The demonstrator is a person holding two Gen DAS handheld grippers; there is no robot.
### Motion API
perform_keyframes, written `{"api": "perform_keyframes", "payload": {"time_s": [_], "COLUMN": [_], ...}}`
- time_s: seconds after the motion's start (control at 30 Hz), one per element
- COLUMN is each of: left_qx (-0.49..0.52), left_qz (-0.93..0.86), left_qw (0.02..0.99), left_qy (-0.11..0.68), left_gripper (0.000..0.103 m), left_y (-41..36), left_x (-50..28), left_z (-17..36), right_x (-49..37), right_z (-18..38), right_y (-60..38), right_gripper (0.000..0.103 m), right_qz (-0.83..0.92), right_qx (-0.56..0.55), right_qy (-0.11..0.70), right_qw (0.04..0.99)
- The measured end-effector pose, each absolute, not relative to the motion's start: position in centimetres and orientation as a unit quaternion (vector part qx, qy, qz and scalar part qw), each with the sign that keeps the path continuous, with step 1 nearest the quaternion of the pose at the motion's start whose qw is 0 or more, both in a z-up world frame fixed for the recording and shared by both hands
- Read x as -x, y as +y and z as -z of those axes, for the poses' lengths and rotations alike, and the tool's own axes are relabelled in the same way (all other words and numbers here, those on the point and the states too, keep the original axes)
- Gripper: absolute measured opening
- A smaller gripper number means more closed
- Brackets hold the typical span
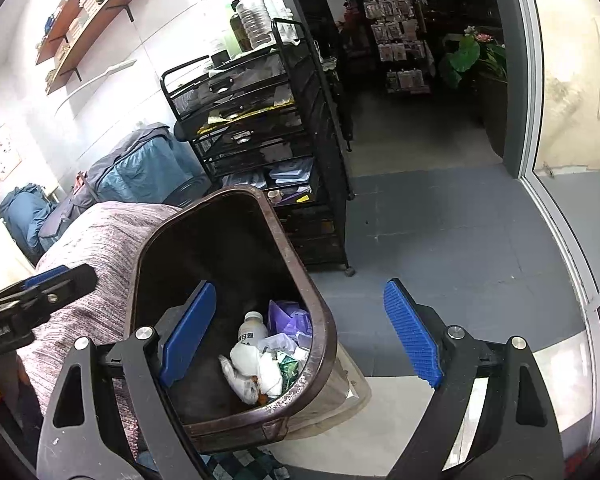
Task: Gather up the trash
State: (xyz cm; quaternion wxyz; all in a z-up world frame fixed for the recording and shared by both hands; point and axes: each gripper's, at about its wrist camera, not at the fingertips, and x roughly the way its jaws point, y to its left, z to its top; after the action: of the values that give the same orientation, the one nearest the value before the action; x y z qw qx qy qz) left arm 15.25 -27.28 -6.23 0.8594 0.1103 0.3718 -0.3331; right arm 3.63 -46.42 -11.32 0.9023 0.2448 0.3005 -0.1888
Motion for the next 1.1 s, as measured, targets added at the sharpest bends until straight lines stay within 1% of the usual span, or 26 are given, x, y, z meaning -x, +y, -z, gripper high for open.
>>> {"api": "perform_keyframes", "payload": {"time_s": [0.13, 0.4, 0.53, 0.73, 0.87, 1.1], "left_qx": [-0.101, -0.070, -0.060, -0.042, -0.039, -0.036], "left_qz": [0.327, 0.320, 0.302, 0.267, 0.242, 0.173], "left_qw": [0.872, 0.896, 0.909, 0.930, 0.942, 0.964], "left_qy": [0.351, 0.300, 0.280, 0.249, 0.228, 0.201], "left_gripper": [0.096, 0.097, 0.097, 0.097, 0.097, 0.097], "left_y": [-26.4, -22.6, -20.3, -16.7, -14.4, -10.5], "left_x": [-14.4, -11.6, -10.3, -8.8, -7.6, -5.8], "left_z": [5.0, 2.0, 1.2, 0.6, 0.3, 0.3], "right_x": [-3.6, -3.9, -4.1, -4.5, -4.2, -3.4], "right_z": [11.3, 10.4, 9.5, 7.5, 5.7, 3.1], "right_y": [-46.5, -45.2, -43.8, -40.4, -37.3, -31.5], "right_gripper": [0.085, 0.086, 0.090, 0.092, 0.097, 0.097], "right_qz": [0.191, 0.176, 0.166, 0.137, 0.113, 0.073], "right_qx": [-0.245, -0.237, -0.224, -0.196, -0.168, -0.123], "right_qy": [0.301, 0.290, 0.278, 0.255, 0.225, 0.177], "right_qw": [0.902, 0.910, 0.919, 0.937, 0.953, 0.974]}}
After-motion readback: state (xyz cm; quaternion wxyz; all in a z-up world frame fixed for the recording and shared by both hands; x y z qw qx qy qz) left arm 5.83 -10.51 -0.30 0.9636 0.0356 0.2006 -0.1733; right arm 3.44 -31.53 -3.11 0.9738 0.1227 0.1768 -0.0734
